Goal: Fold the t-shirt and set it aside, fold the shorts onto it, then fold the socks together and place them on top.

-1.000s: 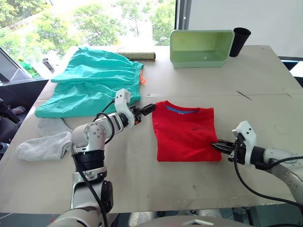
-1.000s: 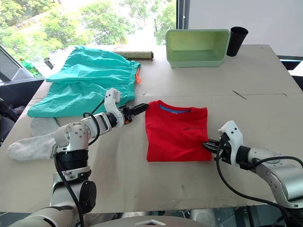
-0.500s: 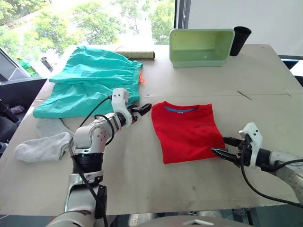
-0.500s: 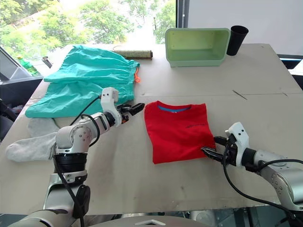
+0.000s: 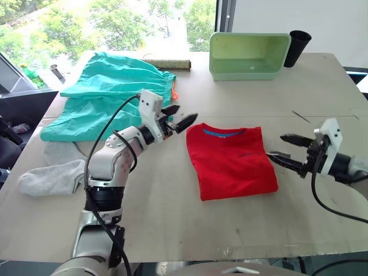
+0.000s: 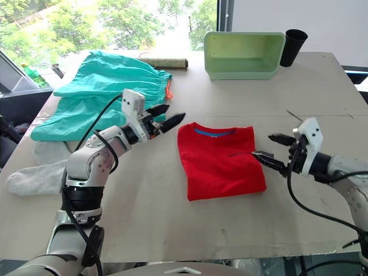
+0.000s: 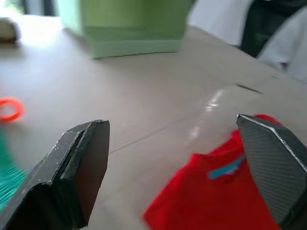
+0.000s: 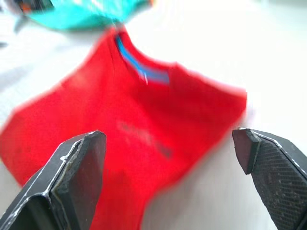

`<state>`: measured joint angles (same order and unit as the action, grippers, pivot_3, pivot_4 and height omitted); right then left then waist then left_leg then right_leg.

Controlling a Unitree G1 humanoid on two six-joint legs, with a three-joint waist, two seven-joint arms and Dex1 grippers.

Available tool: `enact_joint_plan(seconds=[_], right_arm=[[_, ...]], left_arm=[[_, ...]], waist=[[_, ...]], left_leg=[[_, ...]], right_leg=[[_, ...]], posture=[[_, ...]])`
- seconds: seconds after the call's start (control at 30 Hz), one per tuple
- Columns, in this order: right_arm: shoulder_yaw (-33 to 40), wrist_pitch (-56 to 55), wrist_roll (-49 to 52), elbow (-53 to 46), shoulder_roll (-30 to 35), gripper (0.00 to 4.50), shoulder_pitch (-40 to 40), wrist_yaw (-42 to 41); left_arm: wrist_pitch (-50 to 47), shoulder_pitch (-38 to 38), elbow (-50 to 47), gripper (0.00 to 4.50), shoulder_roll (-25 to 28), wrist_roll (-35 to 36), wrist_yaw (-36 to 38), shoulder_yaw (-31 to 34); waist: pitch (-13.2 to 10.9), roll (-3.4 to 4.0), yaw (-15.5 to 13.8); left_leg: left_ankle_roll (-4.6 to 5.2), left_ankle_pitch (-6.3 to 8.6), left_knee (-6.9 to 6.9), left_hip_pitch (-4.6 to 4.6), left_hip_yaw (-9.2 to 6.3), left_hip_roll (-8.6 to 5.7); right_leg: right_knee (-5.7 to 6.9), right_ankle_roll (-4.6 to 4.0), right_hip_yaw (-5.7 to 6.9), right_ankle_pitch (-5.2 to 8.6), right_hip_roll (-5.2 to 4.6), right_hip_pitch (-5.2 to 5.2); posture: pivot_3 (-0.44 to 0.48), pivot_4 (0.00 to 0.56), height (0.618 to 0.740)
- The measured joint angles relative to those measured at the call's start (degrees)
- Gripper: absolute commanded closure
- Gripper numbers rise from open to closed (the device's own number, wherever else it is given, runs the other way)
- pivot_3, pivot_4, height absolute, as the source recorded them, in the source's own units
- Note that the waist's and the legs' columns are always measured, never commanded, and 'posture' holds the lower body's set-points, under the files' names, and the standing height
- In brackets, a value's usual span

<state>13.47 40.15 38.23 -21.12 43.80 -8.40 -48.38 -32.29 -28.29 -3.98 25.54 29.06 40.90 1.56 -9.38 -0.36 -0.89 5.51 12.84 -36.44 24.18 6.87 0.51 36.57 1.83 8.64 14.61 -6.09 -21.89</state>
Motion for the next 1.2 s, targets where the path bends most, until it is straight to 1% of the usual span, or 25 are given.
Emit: enact_joint_plan(seconds=[0.07,0.2,0.27,0.33,0.37,0.43,0.5,0.6,0.67,0.77,0.9,0.97,1.03,1.13,1.17,1.2], right_arm=[[-4.1,-2.14,-2.19,1.49,-0.06,0.06,-2.66,-1.39],[-12.03,-5.84,-7.24,6.74,-1.47,0.06,-6.38,-3.99],[-16.02,-8.5,-10.31,10.4,-2.33,0.06,-9.7,-5.93],[-19.79,-11.29,-12.83,15.73,-4.84,0.06,-13.95,-8.44],[-20.51,-11.92,-13.37,17.24,-5.48,0.06,-14.8,-8.89],[-22.81,-14.52,-15.64,23.57,-7.73,0.06,-18.19,-10.41],[-23.6,-17.89,-18.25,31.94,-10.75,0.06,-22.41,-10.46],[-23.39,-22.26,-21.29,40.77,-13.23,0.06,-26.51,-7.82],[-22.04,-23.83,-22.02,43.6,-13.82,0.06,-27.16,-6.37],[-19.02,-24.93,-20.95,44.04,-13.72,0.06,-26.62,-6.9],[-14.79,-24.12,-16.25,36.19,-11.56,0.06,-22.57,-11.45],[-14.68,-23.27,-15.16,33.07,-10.59,0.06,-20.94,-12.92],[-15.16,-22.52,-14.79,28.96,-10.27,0.06,-18.63,-14.07],[-17.21,-22.45,-15.67,26.33,-10.51,0.06,-16.63,-14.07],[-18.68,-23.03,-17.66,25.89,-10.24,0.06,-15.61,-13.86],[-19.6,-23.17,-18.76,26.02,-9.96,0.06,-15.17,-13.74]], left_arm=[[2.61,0.66,-0.09,0.0,1.37,-1.1,4.67,-2.98],[5.97,1.74,-0.08,0.0,3.53,-3.54,11.07,-7.36],[6.84,1.92,-0.15,0.0,4.75,-4.34,14.09,-9.19],[7.6,2.67,-0.29,0.0,5.59,-5.4,17.21,-11.75],[7.61,2.69,-0.29,0.0,5.51,-5.6,17.78,-12.72],[8.31,2.9,0.66,0.0,5.27,-6.98,18.93,-14.21],[10.03,2.2,4.37,0.0,3.25,-9.2,18.55,-15.66],[11.97,1.42,9.13,0.0,1.46,-11.82,17.14,-15.76],[12.78,1.03,10.02,0.0,0.81,-12.27,16.23,-15.51],[13.77,0.83,10.34,0.0,-0.62,-12.12,15.03,-14.1],[12.98,0.7,6.08,0.0,-1.12,-8.42,15.95,-10.9],[11.82,0.7,3.63,0.0,-1.1,-7.04,16.72,-10.7],[11.33,0.73,1.15,0.0,-0.68,-7.25,17.74,-11.97],[13.2,1.31,0.58,0.0,0.13,-11.18,18.63,-16.13],[14.57,1.47,1.71,0.0,0.06,-13.74,18.11,-18.38],[15.13,1.5,2.69,0.0,0.08,-14.83,17.79,-19.21]], waist=[[0.0,0.0,0.09],[-0.07,0.03,0.0],[-0.09,0.06,0.08],[-0.09,0.06,0.12],[-0.11,0.09,0.11],[-0.13,0.1,0.11],[-0.19,0.16,0.03],[-0.2,0.17,0.06],[-0.2,0.17,0.03],[-0.21,0.17,0.14],[-0.21,0.17,0.18],[-0.2,0.17,0.19],[-0.2,0.17,0.18],[-0.2,0.19,0.16],[-0.2,0.19,0.15],[-0.19,0.2,0.1]], left_leg=[[0.0,0.0,0.0,-0.02,0.0,0.0],[0.01,0.0,-0.01,0.02,0.0,0.0],[0.01,0.0,-0.03,0.02,0.01,0.0],[0.04,-0.02,-0.04,-0.01,0.0,0.0],[0.1,-0.06,-0.04,0.0,0.0,0.0],[0.22,-0.13,-0.08,-0.04,0.0,0.0],[0.24,-0.14,-0.14,-0.02,0.0,-0.01],[0.27,-0.16,-0.16,-0.01,-0.01,-0.01],[0.27,-0.17,-0.17,0.0,0.0,-0.01],[0.28,-0.17,-0.18,-0.01,0.0,-0.01],[0.28,-0.17,-0.16,-0.03,-0.03,0.0],[0.28,-0.17,-0.17,-0.12,-0.03,0.0],[0.26,-0.16,-0.17,-0.17,-0.04,0.0],[0.12,-0.07,-0.15,-0.2,-0.03,0.0],[0.04,-0.03,-0.15,-0.21,-0.04,0.0],[0.03,-0.02,-0.15,-0.23,-0.04,0.0]], right_leg=[[0.01,0.0,0.0,0.0,0.01,0.0],[0.0,0.01,0.0,0.0,0.01,-0.01],[0.0,0.01,0.01,0.0,0.01,0.0],[0.01,0.01,0.02,0.0,0.03,0.02],[0.03,0.01,0.02,0.0,0.03,0.02],[0.05,0.01,0.03,0.0,0.05,0.07],[0.14,0.01,0.04,0.0,0.04,0.06],[0.17,0.01,0.05,-0.01,0.05,0.07],[0.17,0.0,0.05,-0.01,0.04,0.08],[0.17,-0.01,0.05,-0.02,0.05,0.1],[0.17,-0.01,0.07,-0.02,0.05,0.12],[0.18,-0.01,0.07,-0.02,0.05,0.21],[0.19,0.0,0.05,-0.01,0.05,0.23],[0.2,0.0,0.04,-0.01,0.04,0.22],[0.2,0.0,0.04,-0.01,0.04,0.22],[0.21,0.01,0.04,0.0,0.03,0.22]], posture=[[0.0,0.15,0.74],[0.0,0.15,0.74],[0.0,0.15,0.74],[0.0,0.15,0.74],[0.0,0.15,0.74],[0.0,0.15,0.74],[0.0,0.15,0.74],[0.0,0.15,0.74],[0.0,0.15,0.74],[0.0,0.15,0.74],[0.0,0.15,0.74],[0.0,0.15,0.74],[0.0,0.15,0.74],[0.0,0.15,0.74],[0.0,0.15,0.74],[0.0,0.15,0.74]])
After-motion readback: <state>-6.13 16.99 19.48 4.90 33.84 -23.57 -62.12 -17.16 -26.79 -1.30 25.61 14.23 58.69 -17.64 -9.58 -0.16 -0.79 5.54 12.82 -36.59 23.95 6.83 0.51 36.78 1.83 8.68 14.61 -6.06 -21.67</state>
